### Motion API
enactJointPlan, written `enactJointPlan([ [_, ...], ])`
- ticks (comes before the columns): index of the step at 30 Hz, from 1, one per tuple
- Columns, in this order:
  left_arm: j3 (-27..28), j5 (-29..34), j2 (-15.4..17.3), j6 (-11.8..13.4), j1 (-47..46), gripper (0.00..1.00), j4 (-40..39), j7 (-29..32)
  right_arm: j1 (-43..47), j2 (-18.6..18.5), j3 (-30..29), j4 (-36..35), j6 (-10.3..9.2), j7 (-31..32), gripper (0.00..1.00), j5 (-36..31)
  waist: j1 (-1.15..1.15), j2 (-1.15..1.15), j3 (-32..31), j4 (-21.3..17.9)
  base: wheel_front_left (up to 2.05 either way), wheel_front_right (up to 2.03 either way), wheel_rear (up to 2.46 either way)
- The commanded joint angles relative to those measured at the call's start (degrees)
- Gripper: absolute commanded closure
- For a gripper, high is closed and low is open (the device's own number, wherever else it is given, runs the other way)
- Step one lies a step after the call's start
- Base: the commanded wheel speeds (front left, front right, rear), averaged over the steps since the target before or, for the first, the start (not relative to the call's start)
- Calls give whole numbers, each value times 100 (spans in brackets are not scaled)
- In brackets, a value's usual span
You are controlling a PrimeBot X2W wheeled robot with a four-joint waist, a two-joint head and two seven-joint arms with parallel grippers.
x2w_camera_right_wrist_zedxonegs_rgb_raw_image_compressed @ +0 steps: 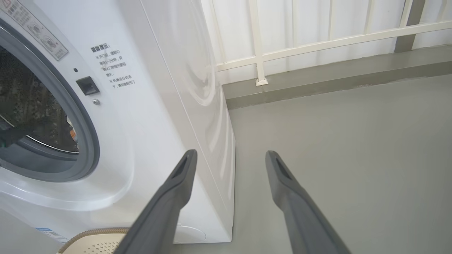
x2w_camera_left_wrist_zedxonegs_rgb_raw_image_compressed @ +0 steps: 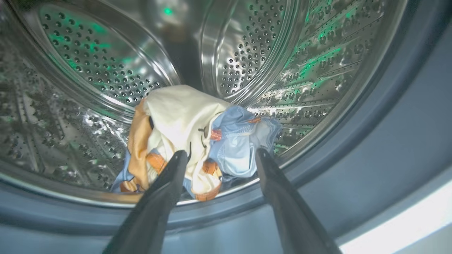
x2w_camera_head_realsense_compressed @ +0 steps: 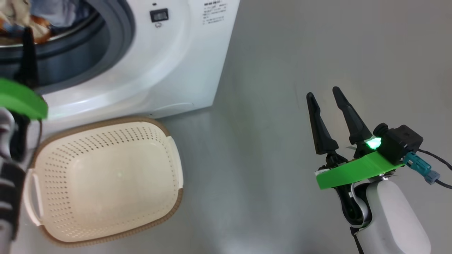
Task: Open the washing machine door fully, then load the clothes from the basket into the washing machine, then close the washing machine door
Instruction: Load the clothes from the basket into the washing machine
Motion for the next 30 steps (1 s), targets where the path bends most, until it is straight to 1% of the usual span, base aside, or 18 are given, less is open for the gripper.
enactJointPlan([
  [1,210,76,234,51,180,0,-234,-35,167,19,101,-104,14,-27,0,-52,0,0,-218,130,0,0,0],
  [7,625,154,75,204,1234,0,-1111,-35,263,19,60,-31,14,-27,0,-128,0,0,-592,267,0,0,0],
  [11,858,187,-49,278,1824,0,-1559,-35,331,19,38,22,14,-27,0,-180,0,0,-854,354,0,0,0],
  [18,1155,254,-257,362,2634,0,-2162,-35,483,-57,28,88,14,-27,0,-176,0,0,-1291,509,0,0,0],
  [30,1376,365,-597,470,3725,0,-2939,-36,760,-227,46,136,14,-27,0,-76,0,0,-1839,695,0,0,0],
])
